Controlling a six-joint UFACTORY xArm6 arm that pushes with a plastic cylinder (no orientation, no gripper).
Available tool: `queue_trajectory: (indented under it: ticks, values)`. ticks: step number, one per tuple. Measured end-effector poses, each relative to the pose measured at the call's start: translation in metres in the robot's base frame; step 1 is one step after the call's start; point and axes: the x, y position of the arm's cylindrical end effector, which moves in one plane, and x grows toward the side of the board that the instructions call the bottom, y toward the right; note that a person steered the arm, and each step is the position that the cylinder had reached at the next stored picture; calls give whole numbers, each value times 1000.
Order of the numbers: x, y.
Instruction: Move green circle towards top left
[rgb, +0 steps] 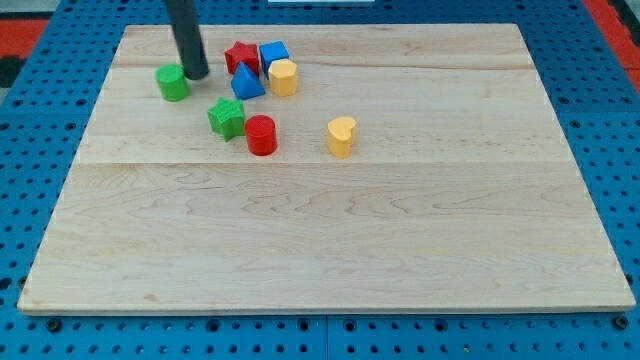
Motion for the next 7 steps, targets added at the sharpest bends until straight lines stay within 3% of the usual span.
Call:
queue_trajectory:
  ticks: [2,3,4,5,6,7]
  values:
    - [67,43]
    - [73,-8]
    - [62,-22]
    - [26,-20]
    - [58,-13]
    - [60,-64]
